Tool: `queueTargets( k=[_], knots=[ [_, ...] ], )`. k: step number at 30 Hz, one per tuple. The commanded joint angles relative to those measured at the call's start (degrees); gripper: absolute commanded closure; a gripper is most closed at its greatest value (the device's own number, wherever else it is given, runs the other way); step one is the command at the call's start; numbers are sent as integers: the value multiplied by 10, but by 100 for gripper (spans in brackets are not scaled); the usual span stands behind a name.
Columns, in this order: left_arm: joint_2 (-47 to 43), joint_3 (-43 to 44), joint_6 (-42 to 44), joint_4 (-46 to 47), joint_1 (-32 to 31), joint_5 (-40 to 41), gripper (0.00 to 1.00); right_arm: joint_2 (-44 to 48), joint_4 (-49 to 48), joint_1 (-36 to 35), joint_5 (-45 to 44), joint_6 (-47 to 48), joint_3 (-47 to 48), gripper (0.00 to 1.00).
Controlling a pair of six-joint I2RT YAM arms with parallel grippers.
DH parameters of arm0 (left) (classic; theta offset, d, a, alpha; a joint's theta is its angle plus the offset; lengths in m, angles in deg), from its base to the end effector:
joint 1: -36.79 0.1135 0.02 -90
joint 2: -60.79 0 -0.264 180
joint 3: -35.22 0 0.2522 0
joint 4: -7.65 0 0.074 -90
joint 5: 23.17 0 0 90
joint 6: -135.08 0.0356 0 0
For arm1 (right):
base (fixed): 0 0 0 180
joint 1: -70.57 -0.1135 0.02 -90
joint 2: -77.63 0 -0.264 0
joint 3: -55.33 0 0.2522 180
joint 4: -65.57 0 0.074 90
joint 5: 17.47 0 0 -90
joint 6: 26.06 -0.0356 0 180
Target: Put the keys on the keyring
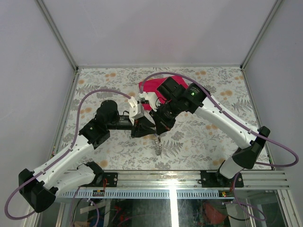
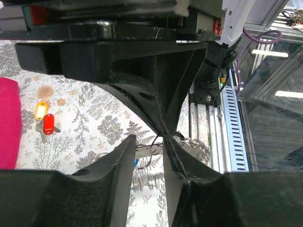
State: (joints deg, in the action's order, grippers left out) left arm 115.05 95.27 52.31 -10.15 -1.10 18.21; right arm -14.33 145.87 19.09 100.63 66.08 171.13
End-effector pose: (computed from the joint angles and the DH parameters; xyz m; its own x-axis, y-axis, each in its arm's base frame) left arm 0.1510 -0.1513 0.3329 -0.0389 0.1357 -0.9900 0.9980 0.0543 -0.0318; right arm 0.1849 0.2592 0.3914 -0.4869 -0.6646 -0.5668 -0.8710 0.3212 0.3717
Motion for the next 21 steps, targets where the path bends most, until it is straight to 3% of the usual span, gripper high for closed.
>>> queueTargets(
  k=[1, 21],
  knots=[
    [8, 27, 13, -3, -6, -20, 72, 46, -7, -1, 15, -3, 28, 100],
    [23, 42, 28, -21, -15, -33, 89, 52, -23, -1, 13, -2, 20, 100]
  ],
)
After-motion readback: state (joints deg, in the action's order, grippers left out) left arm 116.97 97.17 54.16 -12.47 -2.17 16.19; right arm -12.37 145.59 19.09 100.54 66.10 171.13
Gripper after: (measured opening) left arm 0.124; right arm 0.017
